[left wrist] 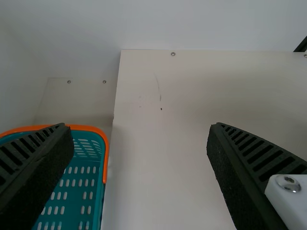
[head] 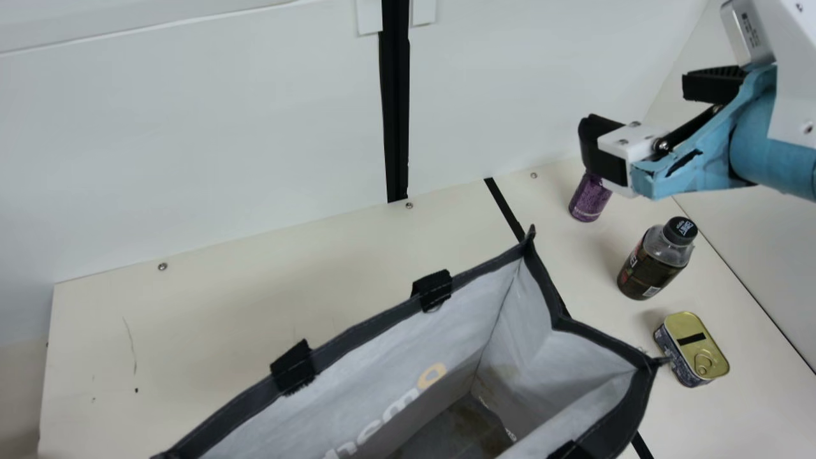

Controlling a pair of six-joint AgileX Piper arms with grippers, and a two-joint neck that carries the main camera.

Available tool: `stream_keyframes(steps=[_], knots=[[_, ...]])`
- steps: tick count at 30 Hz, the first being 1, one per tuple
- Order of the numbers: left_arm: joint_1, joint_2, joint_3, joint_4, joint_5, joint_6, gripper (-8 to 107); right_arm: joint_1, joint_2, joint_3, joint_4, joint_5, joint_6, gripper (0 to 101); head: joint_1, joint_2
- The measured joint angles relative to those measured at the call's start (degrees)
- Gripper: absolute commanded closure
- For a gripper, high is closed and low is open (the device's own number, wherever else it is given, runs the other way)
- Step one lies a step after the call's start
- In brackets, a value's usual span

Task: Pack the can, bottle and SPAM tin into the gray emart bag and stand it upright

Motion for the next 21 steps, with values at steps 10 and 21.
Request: stream_keyframes(steps=[10, 21], knots=[[0.00, 0.00, 0.00, 0.00, 0.00, 0.00, 9, -0.86, -1.81, 6.03, -8.25, 0.08, 4.33, 6, 0.00, 0.00], [0.00, 0.00, 0.00, 0.00, 0.00, 0.00, 9, -2.60, -4.14, 13.03, -13.18, -0.01, 7.48, 6, 0.00, 0.00]])
